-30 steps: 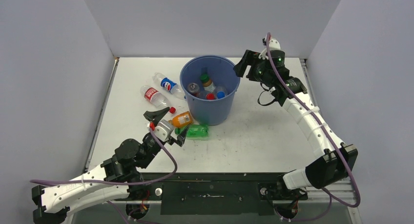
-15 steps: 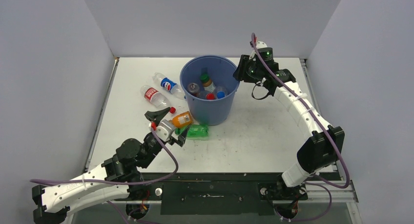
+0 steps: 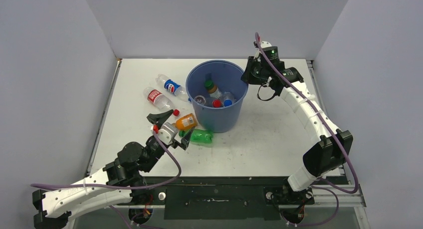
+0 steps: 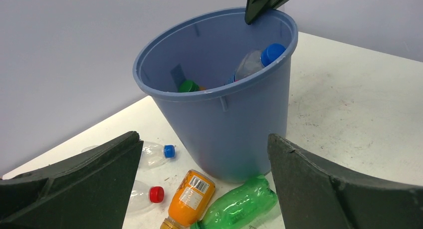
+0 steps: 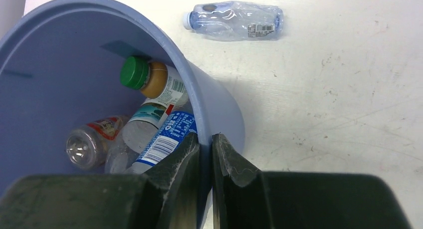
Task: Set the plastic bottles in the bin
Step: Move the trash bin to the center of the board.
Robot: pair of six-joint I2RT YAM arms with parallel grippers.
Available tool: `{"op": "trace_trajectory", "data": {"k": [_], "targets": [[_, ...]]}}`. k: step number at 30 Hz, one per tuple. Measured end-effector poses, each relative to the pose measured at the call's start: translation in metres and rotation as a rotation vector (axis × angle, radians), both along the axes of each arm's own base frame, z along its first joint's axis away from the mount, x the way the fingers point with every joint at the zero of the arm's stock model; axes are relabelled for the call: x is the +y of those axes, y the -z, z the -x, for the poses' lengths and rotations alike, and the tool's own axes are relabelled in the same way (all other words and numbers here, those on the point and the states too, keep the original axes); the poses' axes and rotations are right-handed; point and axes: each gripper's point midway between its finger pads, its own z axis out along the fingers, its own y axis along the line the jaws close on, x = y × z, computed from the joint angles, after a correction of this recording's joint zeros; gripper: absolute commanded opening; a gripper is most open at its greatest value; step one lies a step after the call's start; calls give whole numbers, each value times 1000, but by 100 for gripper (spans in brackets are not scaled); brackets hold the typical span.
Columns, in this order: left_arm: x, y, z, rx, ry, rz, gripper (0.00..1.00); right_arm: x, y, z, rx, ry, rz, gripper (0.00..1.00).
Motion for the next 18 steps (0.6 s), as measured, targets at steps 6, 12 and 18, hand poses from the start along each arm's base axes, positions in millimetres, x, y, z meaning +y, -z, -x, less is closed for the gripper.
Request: {"op": "trace_trajectory", "data": {"k": [6, 12, 18], "targets": [[0, -1, 0, -1, 0, 2, 96, -14, -16, -1, -13, 52, 29, 5], [1, -2, 1, -3, 0, 7, 96, -52, -21, -8, -8, 180, 16, 5], [2, -2, 1, -3, 0, 10, 96, -109, -30, -19, -16, 372, -17, 5]]}}
